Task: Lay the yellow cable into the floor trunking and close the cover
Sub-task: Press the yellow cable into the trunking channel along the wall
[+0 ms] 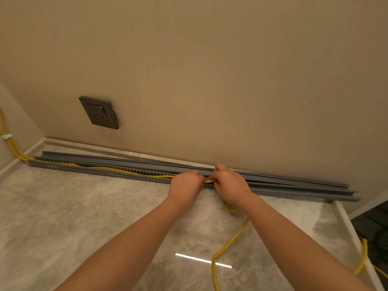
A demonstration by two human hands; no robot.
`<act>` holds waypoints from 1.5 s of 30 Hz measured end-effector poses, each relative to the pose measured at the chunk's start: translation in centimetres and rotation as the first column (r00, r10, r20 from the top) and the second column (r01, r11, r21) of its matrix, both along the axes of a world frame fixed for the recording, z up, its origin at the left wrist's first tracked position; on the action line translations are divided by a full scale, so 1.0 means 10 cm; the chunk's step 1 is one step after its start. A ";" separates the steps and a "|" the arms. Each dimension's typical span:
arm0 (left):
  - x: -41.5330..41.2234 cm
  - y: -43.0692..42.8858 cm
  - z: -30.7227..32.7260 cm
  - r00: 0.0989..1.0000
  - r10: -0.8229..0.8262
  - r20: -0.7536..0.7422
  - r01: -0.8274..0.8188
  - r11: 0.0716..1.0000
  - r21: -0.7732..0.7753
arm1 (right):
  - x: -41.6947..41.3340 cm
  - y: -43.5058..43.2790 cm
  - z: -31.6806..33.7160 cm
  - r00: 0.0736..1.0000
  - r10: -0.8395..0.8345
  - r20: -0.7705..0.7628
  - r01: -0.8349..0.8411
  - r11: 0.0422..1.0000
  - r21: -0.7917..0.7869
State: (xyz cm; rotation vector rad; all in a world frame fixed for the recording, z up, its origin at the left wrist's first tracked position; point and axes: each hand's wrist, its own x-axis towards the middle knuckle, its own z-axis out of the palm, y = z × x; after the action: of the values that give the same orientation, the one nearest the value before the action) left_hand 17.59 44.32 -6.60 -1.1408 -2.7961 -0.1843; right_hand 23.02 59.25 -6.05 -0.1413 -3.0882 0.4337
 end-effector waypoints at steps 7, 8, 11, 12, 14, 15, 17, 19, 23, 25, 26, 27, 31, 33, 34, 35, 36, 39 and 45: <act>0.02 -0.01 -0.06 0.999 -0.030 -0.040 0.028 0.998 -0.052 | -0.03 0.02 0.11 0.986 -0.149 0.075 0.162 0.965 -0.206; 0.02 0.00 -0.06 0.999 -0.021 -0.039 0.019 0.998 -0.053 | -0.04 0.02 0.15 0.973 -0.210 0.091 0.226 0.944 -0.239; 0.02 0.01 -0.04 1.000 -0.007 -0.026 0.005 0.998 -0.058 | -0.02 0.10 0.25 0.911 -0.310 0.274 0.385 0.876 -0.290; 0.02 0.00 -0.04 1.000 -0.002 -0.023 0.000 0.998 -0.060 | 0.00 0.13 0.28 0.882 -0.307 0.357 0.439 0.811 -0.387; 0.03 0.01 -0.02 1.000 0.007 -0.016 -0.008 0.998 -0.061 | 0.07 0.19 0.32 0.806 -0.273 0.525 0.583 0.515 -0.628; 0.03 0.02 -0.01 1.000 0.009 -0.011 -0.010 0.998 -0.063 | 0.12 0.22 0.33 0.781 -0.241 0.576 0.623 0.369 -0.690; 0.03 0.03 0.01 1.000 0.013 0.000 -0.013 0.997 -0.071 | 0.21 0.25 0.32 0.759 -0.200 0.620 0.650 0.177 -0.739; 0.04 0.04 0.03 1.000 0.024 0.002 -0.023 0.996 -0.084 | 0.29 0.23 0.29 0.745 -0.161 0.647 0.654 -0.015 -0.757; 0.05 0.07 0.06 0.999 0.048 0.018 -0.046 0.994 -0.101 | 0.36 0.14 0.20 0.768 -0.105 0.632 0.554 -0.388 -0.737; 0.04 0.08 0.07 0.998 0.056 0.033 -0.052 0.994 -0.100 | 0.36 0.14 0.19 0.783 -0.097 0.614 0.511 -0.461 -0.726; 0.03 0.08 0.07 0.997 0.058 0.041 -0.054 0.994 -0.094 | 0.35 0.15 0.21 0.788 -0.109 0.606 0.510 -0.437 -0.741; 0.03 0.07 0.07 0.997 0.057 0.047 -0.053 0.995 -0.083 | 0.35 0.17 0.23 0.796 -0.151 0.587 0.515 -0.342 -0.786; 0.02 0.03 0.05 0.997 0.042 0.066 -0.041 0.999 -0.009 | 0.26 0.22 0.36 0.893 -0.335 0.301 0.439 0.499 -0.747; 0.02 0.01 0.05 0.995 0.053 0.085 -0.056 0.998 0.037 | 0.19 0.24 0.45 0.952 -0.265 0.151 0.305 0.796 -0.523; 0.02 0.00 0.06 0.992 0.070 0.101 -0.076 0.995 0.060 | 0.16 0.26 0.49 0.974 -0.204 0.101 0.228 0.896 -0.381; 0.02 0.00 0.06 0.990 0.086 0.114 -0.094 0.993 0.072 | 0.14 0.28 0.51 0.988 -0.137 0.069 0.149 0.963 -0.224; 0.02 0.01 0.06 0.989 0.089 0.115 -0.097 0.993 0.066 | 0.14 0.31 0.53 0.997 -0.065 0.046 0.068 0.995 -0.072; 0.04 0.03 0.04 0.995 0.060 0.083 -0.061 0.998 0.008 | 0.13 0.37 0.52 0.991 0.117 0.069 -0.130 0.967 0.218; 0.10 0.06 -0.04 1.000 0.016 0.021 -0.016 1.000 -0.015 | 0.16 0.41 0.31 0.977 0.146 0.158 -0.193 0.917 0.349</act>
State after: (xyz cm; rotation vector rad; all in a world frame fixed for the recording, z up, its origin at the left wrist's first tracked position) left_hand 18.55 44.94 -6.96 -1.1258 -2.8284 -0.1754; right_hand 24.64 63.37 -2.98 0.1124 -3.2509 -0.1587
